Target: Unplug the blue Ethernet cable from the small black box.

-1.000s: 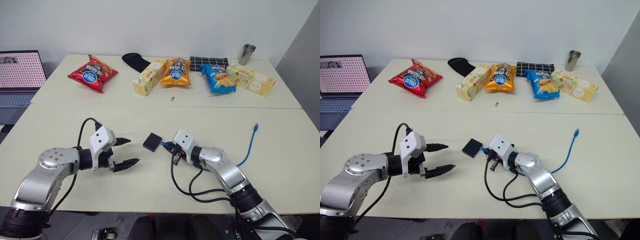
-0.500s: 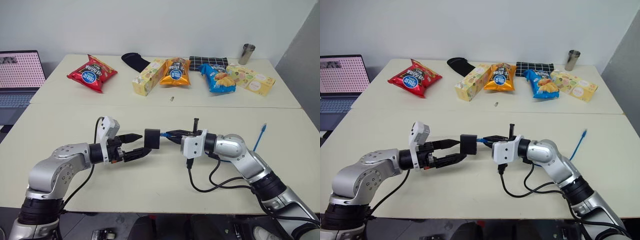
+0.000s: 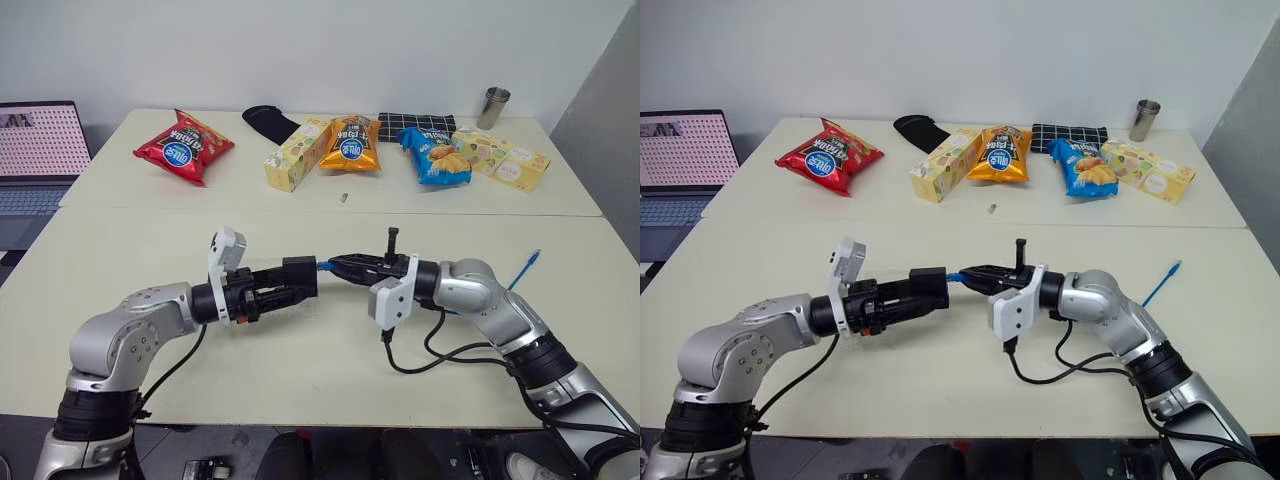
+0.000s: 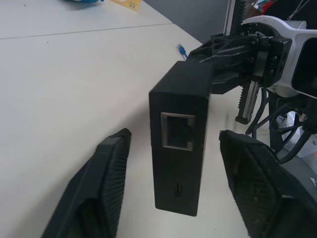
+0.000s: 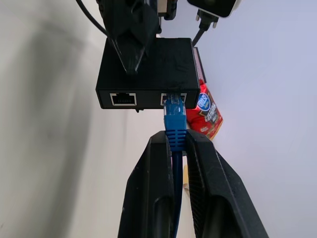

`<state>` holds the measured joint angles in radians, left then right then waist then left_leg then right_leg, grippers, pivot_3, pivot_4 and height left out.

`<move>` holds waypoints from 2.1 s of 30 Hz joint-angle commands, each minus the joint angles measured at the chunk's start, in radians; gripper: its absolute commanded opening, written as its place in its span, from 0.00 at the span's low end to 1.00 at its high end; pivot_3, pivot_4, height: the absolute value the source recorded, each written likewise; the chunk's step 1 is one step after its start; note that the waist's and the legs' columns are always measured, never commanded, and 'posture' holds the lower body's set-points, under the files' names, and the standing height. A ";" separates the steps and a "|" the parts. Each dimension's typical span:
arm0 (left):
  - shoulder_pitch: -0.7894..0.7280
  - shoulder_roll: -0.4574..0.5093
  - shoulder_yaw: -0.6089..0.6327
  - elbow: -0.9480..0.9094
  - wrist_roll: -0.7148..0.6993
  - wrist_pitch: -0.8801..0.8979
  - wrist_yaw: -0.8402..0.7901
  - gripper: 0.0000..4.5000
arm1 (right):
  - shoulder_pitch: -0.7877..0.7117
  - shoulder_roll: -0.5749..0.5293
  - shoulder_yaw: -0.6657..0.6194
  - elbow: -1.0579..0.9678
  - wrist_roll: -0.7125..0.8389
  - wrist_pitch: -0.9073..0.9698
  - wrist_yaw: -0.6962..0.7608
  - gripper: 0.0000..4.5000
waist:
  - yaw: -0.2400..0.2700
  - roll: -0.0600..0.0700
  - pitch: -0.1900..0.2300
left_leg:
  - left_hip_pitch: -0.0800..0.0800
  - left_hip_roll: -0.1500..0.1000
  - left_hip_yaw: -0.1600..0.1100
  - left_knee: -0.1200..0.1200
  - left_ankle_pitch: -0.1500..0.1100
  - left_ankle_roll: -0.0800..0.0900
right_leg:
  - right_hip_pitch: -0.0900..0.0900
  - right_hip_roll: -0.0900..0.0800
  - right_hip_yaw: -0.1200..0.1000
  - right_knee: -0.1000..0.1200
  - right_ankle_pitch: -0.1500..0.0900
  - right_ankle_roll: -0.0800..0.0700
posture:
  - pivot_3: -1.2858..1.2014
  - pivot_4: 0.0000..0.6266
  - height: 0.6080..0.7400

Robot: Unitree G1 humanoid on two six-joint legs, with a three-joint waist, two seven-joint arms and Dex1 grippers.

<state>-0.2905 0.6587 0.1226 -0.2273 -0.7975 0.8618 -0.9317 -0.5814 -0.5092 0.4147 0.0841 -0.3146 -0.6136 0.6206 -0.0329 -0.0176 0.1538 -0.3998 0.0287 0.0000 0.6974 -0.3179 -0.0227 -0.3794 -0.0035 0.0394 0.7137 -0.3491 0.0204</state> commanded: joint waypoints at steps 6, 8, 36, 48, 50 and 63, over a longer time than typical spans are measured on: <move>-0.001 0.002 0.034 -0.015 -0.063 0.005 -0.006 0.24 | -0.038 -0.001 -0.046 0.023 -0.052 -0.147 -0.094 0.02 | 0.000 0.000 0.000 | 0.000 0.000 0.000 0.000 0.000 0.000 | 0.000 0.000 0.000 0.000 0.000 0.000 | 0.52 0.24 1.00; 0.003 0.006 0.030 -0.016 -0.069 0.005 -0.013 0.18 | -0.046 -0.007 -0.045 0.034 -0.068 -0.195 -0.108 0.02 | 0.000 0.000 0.000 | 0.000 0.000 0.000 0.000 0.000 0.000 | 0.000 0.000 0.000 0.000 0.000 0.000 | 0.52 0.24 1.00; -0.112 -0.020 -0.172 0.124 0.126 -0.231 -0.289 0.18 | 0.101 -0.159 -0.193 -0.508 1.115 1.256 0.189 0.47 | 0.004 0.000 0.000 | -0.001 -0.001 -0.001 0.000 0.000 0.000 | 0.002 0.000 0.000 -0.002 0.000 0.000 | 0.52 0.24 1.00; -0.095 -0.019 -0.180 0.097 0.137 -0.246 -0.322 0.18 | 0.074 -0.079 -0.208 -0.423 1.063 1.328 0.213 0.47 | 0.003 0.000 0.000 | -0.001 -0.001 -0.001 0.000 0.000 0.001 | 0.001 0.000 0.000 -0.002 0.000 0.000 | 0.52 0.24 1.00; -0.092 -0.017 -0.182 0.099 0.144 -0.253 -0.323 0.18 | 0.071 -0.079 -0.207 -0.418 1.053 1.331 0.224 0.47 | 0.003 0.000 0.000 | -0.001 -0.001 -0.001 0.000 0.000 0.000 | 0.001 0.000 0.000 -0.002 0.000 0.000 | 0.52 0.24 1.00; -0.088 -0.017 -0.185 0.102 0.158 -0.273 -0.332 0.18 | 0.065 -0.053 -0.204 -0.398 1.031 1.380 0.257 0.47 | 0.003 0.000 0.000 | -0.001 -0.001 -0.001 0.000 0.000 0.001 | 0.001 0.000 0.000 -0.002 0.000 0.000 | 0.52 0.24 1.00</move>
<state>-0.3762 0.6402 -0.0672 -0.0909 -0.6382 0.6044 -1.2553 -0.4984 -0.5682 0.2278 -0.3025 0.7207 0.7683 0.8657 -0.0298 -0.0175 0.1541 -0.4006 0.0281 -0.0009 0.6975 -0.3182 -0.0222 -0.3781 -0.0039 0.0391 0.7114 -0.3491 0.0204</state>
